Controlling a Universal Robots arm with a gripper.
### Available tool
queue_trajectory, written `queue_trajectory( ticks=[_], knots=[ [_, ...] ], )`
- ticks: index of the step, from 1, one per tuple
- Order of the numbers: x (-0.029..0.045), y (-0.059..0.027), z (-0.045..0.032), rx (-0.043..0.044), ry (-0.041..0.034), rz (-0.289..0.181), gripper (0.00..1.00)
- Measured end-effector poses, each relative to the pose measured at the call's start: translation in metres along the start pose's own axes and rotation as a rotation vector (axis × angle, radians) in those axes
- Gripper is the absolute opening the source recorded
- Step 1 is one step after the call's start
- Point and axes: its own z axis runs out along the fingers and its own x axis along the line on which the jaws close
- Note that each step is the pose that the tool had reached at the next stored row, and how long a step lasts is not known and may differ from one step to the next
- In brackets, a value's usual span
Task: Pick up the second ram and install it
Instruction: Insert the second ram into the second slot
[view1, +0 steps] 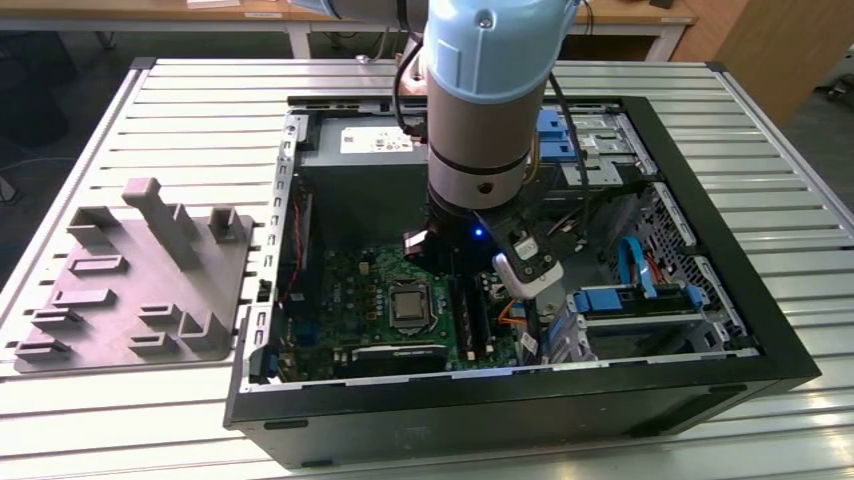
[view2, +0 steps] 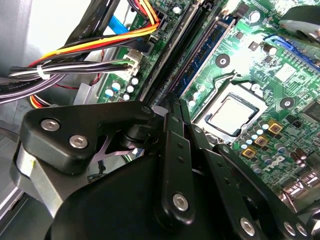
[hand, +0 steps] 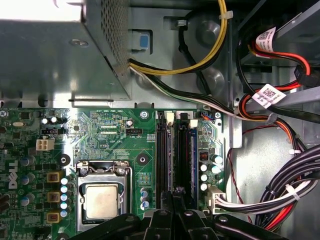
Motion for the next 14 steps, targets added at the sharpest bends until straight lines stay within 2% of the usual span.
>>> queue_trajectory(
  ticks=[14],
  knots=[
    [0.0001, -0.0001, 0.0006, -0.0017, 0.0, 0.0, 0.12]
  ],
)
